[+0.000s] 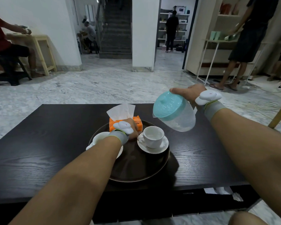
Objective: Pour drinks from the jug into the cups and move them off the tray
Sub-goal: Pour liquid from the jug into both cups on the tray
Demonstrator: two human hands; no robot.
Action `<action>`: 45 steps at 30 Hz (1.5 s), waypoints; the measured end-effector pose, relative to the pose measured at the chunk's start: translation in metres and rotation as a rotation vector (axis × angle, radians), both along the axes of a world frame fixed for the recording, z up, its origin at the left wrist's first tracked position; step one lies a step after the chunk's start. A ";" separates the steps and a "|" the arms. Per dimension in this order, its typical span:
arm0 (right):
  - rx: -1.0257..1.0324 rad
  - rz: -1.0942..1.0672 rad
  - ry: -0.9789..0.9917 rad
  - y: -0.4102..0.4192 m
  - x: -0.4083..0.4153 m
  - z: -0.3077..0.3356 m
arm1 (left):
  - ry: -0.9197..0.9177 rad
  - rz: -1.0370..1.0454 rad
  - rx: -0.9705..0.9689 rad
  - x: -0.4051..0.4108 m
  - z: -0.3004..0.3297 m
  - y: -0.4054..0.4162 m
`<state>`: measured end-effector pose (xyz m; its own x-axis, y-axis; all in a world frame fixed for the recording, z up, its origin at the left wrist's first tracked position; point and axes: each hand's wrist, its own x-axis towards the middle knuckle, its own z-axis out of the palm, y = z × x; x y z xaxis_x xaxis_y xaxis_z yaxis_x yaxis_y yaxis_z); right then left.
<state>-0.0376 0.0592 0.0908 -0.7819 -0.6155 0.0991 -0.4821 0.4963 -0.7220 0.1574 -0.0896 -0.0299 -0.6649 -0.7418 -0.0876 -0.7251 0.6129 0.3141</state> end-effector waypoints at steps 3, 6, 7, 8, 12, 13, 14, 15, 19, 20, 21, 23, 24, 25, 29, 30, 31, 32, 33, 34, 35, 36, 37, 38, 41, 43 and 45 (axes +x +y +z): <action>0.004 0.023 0.014 -0.004 0.011 0.006 | 0.028 0.057 -0.016 0.010 0.008 -0.002; 0.019 0.063 0.036 -0.010 0.024 0.013 | 0.036 0.090 0.008 0.028 0.021 -0.006; 0.020 0.073 0.045 -0.011 0.025 0.014 | 0.039 0.092 0.020 0.031 0.023 -0.008; 0.023 0.082 0.060 -0.013 0.029 0.017 | 0.042 0.101 0.023 0.037 0.026 -0.010; 0.055 0.105 0.123 -0.016 0.044 0.025 | 0.055 0.122 0.028 0.055 0.032 -0.013; 0.055 0.113 0.137 -0.018 0.049 0.027 | 0.062 0.127 0.027 0.059 0.033 -0.015; 0.049 0.116 0.138 -0.020 0.054 0.029 | 0.065 0.134 0.027 0.064 0.034 -0.016; 0.040 0.123 0.131 -0.023 0.057 0.028 | 0.067 0.143 0.028 0.068 0.035 -0.016; 0.051 0.172 0.139 -0.039 0.072 0.027 | 0.098 0.181 0.030 0.091 0.035 -0.023; 0.054 0.176 0.129 -0.040 0.074 0.026 | 0.104 0.188 0.034 0.094 0.036 -0.023; 0.049 0.185 0.117 -0.045 0.079 0.025 | 0.109 0.203 0.033 0.102 0.035 -0.025; 0.038 0.187 0.097 -0.051 0.083 0.022 | 0.098 0.232 0.048 0.111 0.034 -0.028; 0.049 0.189 0.095 -0.053 0.083 0.021 | 0.089 0.243 0.058 0.113 0.033 -0.028; 0.059 0.202 0.097 -0.059 0.088 0.019 | 0.083 0.261 0.069 0.122 0.030 -0.030; 0.058 0.221 0.085 -0.070 0.099 0.015 | 0.045 0.295 0.103 0.140 0.024 -0.034; 0.062 0.223 0.084 -0.072 0.102 0.014 | 0.035 0.303 0.115 0.144 0.022 -0.034; 0.065 0.226 0.095 -0.076 0.106 0.013 | 0.032 0.307 0.127 0.148 0.020 -0.034; 0.071 0.225 0.114 -0.077 0.108 0.013 | 0.029 0.308 0.135 0.150 0.020 -0.034; 0.083 0.227 0.136 -0.081 0.113 0.011 | 0.021 0.314 0.143 0.153 0.017 -0.034; 0.097 0.226 0.157 -0.084 0.117 0.010 | 0.011 0.317 0.154 0.156 0.014 -0.034; 0.109 0.227 0.177 -0.087 0.122 0.009 | 0.001 0.319 0.168 0.157 0.010 -0.036; 0.122 0.228 0.192 -0.090 0.127 0.008 | -0.013 0.315 0.186 0.159 0.005 -0.038; 0.130 0.229 0.206 -0.091 0.129 0.007 | -0.031 0.303 0.203 0.159 0.001 -0.038; 0.143 0.233 0.223 -0.093 0.133 0.006 | -0.042 0.290 0.222 0.160 -0.003 -0.039; 0.174 0.240 0.289 -0.099 0.139 0.003 | -0.023 0.257 0.233 0.164 -0.011 -0.039; 0.203 0.242 0.337 -0.104 0.143 0.001 | -0.001 0.245 0.216 0.167 -0.015 -0.041; 0.234 0.250 0.377 -0.108 0.145 0.000 | -0.004 0.226 0.201 0.168 -0.018 -0.043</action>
<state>0.1079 -0.0492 0.0903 -0.5442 -0.8187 0.1832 -0.8124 0.4598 -0.3585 0.3253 -0.1329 -0.0480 -0.4842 -0.8384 -0.2502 -0.8375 0.3615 0.4097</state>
